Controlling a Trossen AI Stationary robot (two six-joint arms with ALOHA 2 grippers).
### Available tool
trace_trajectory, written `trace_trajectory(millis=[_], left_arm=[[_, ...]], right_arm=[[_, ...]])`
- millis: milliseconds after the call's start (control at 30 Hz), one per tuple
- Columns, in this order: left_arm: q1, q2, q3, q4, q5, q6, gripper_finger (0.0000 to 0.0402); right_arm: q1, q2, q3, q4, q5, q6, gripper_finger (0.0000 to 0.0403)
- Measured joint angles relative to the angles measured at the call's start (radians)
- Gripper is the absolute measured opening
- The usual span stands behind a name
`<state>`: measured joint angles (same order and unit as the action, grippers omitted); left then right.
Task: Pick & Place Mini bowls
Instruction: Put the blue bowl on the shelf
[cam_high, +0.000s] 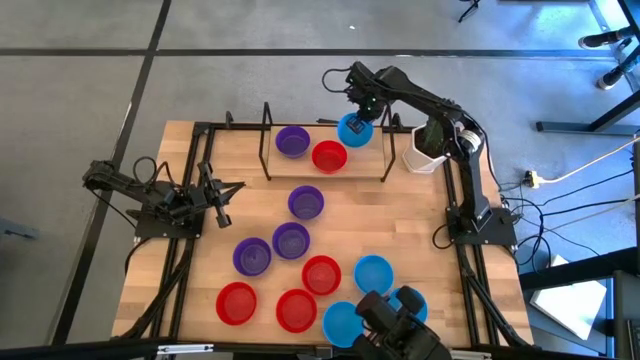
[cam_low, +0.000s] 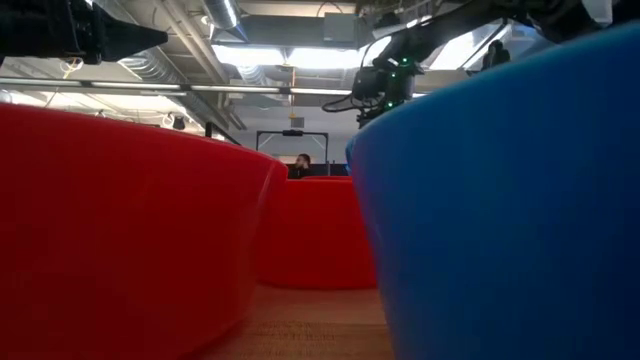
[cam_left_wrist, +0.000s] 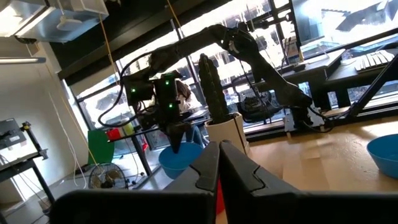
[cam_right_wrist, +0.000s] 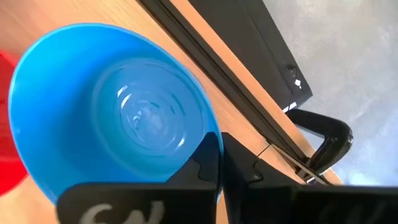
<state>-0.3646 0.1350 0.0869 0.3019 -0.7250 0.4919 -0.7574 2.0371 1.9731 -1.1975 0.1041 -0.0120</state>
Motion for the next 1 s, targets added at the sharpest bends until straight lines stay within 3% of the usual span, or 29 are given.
trace_trajectory(millis=[567,1000], left_arm=[[0.0,0.0,0.0,0.0,0.0,0.0,0.0008],[0.0,0.0,0.0,0.0,0.0,0.0,0.0007]], right_arm=[[0.002,0.075,0.001,-0.02,0.029,-0.01,0.0004],[0.003,0.078,0.0,-0.027,0.057,-0.048,0.0071]])
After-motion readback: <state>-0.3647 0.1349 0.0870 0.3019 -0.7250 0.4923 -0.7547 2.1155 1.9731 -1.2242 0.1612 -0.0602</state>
